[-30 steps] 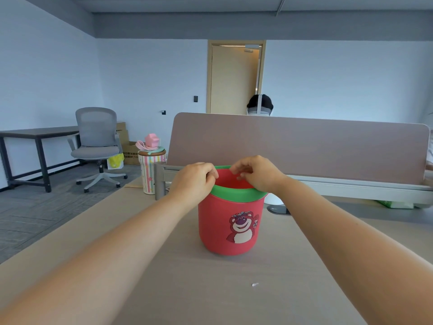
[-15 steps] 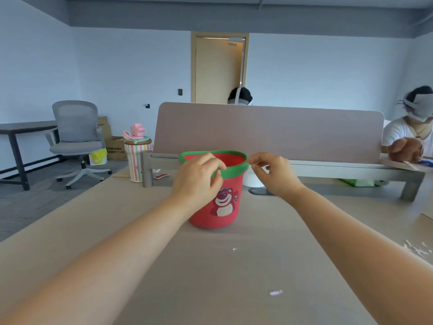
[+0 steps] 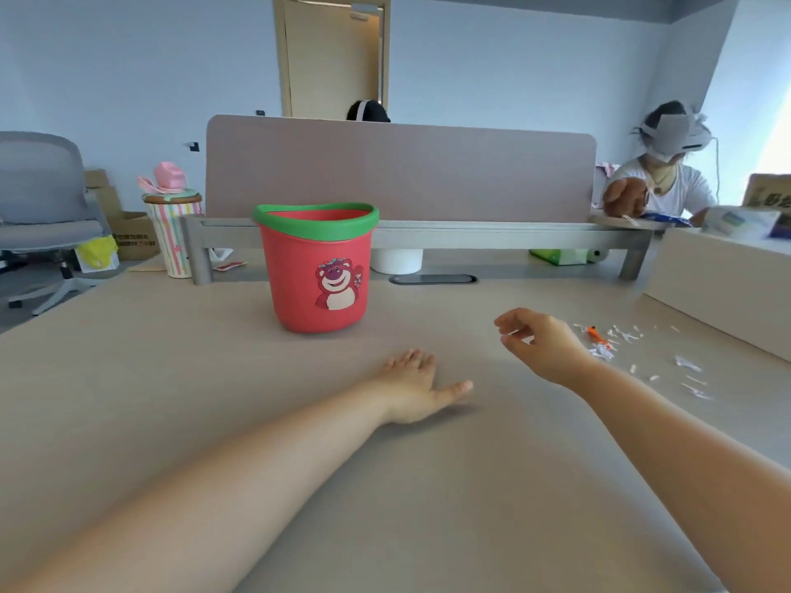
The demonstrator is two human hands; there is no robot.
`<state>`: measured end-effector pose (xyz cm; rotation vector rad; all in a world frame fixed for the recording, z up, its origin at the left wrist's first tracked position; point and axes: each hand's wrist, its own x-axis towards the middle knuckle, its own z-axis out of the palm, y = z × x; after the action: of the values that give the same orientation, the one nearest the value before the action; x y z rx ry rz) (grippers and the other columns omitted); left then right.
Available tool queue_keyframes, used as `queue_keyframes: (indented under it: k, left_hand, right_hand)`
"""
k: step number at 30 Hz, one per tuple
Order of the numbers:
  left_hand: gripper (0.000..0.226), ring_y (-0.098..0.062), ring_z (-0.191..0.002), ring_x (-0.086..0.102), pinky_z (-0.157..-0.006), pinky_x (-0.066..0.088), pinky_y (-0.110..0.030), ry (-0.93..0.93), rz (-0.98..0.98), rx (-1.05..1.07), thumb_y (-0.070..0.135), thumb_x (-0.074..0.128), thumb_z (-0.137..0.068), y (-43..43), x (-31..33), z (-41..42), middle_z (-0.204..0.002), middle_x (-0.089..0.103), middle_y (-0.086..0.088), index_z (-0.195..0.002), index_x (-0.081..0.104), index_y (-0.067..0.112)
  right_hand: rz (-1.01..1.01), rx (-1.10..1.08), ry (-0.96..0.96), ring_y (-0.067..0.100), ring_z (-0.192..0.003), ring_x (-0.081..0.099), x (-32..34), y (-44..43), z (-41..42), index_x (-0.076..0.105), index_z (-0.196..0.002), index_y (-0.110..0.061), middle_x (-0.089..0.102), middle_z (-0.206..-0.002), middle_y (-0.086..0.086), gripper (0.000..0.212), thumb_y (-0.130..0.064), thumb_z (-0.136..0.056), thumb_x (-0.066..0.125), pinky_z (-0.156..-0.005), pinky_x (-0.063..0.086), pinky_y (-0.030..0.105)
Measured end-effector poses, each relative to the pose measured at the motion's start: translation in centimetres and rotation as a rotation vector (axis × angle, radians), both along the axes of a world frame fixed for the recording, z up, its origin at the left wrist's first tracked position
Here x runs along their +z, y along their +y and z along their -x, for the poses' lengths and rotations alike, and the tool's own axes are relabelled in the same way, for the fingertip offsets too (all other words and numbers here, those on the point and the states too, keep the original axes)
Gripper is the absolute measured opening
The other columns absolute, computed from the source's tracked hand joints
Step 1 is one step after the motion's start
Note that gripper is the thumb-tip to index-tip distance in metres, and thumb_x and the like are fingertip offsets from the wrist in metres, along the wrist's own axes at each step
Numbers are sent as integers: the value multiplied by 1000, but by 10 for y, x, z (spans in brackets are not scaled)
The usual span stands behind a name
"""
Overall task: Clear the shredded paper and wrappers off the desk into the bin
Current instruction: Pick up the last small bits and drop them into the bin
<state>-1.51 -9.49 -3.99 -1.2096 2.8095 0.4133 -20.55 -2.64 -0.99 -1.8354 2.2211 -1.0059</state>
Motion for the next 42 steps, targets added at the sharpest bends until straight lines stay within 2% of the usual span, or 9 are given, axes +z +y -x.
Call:
queue_keyframes:
  k: [3,7,13,17,25,29,32,38,42]
  left_hand:
    - [95,-22,-147,-6,-121,0,-40,-51,54,-95,74,23,-82,20,-2,24,-158,-5,-11,-148,-2,10]
    - [93,-23,-147,-9,-120,-1,-41,-95,63,-159,74,22,-82,31,-2,48,-158,-10,-11,-147,-7,14]
    - [82,-20,-146,-13,-120,-4,-42,-57,38,-205,66,20,-88,23,-2,110,-158,-13,-9,-146,-14,18]
    - [80,-22,-146,-13,-119,-4,-41,42,6,-203,61,23,-90,2,-1,162,-158,-13,-10,-146,-14,18]
    - [79,-30,-145,-15,-119,0,-46,68,32,-177,64,22,-89,-49,-3,250,-157,-17,-8,-145,-15,23]
    - [73,-26,-147,5,-119,9,-40,119,19,-237,59,23,-91,-63,-4,274,-159,4,-7,-148,-2,22]
    - [63,-18,-145,17,-117,17,-32,265,-50,-274,50,28,-95,-66,-5,275,-158,16,-1,-148,10,22]
    - [45,-15,-134,39,-112,29,-31,620,-223,-152,30,38,-97,-75,-8,273,-146,42,0,-141,32,23]
    - [44,-12,-136,35,-111,26,-27,587,-148,-139,28,38,-97,-78,-12,277,-147,39,4,-140,32,22]
  right_hand:
    - [-6,-53,-14,17,-91,58,-7,22,12,60,-111,-12,65,-106,4,24,-14,-88,55,-79,38,21]
    - [-65,-166,40,22,-115,53,-15,52,40,54,-122,-13,59,-125,7,36,-22,-87,57,-94,36,24]
    - [-393,-519,169,28,-144,5,-26,87,94,17,-143,-27,16,-155,-1,85,-65,-76,52,-113,15,53]
    - [-483,-612,120,31,-144,-11,-33,87,122,6,-145,-30,-3,-158,0,93,-78,-72,38,-113,3,61]
    - [-527,-612,154,29,-145,-5,-38,33,195,2,-147,-22,0,-158,7,93,-78,-76,26,-117,5,51]
    - [-371,-343,33,22,-140,27,-36,7,209,24,-144,-16,29,-152,8,69,-55,-89,38,-113,21,31]
    - [-157,-358,-101,24,-127,46,-28,-1,232,42,-134,-16,51,-137,10,44,-34,-94,43,-100,35,27]
    - [-339,-485,-5,26,-136,34,-29,-28,321,31,-141,-12,34,-149,9,49,-31,-96,37,-111,26,32]
    - [-443,-427,104,26,-141,25,-30,-61,356,25,-142,-2,24,-153,14,57,-32,-96,38,-115,17,31]
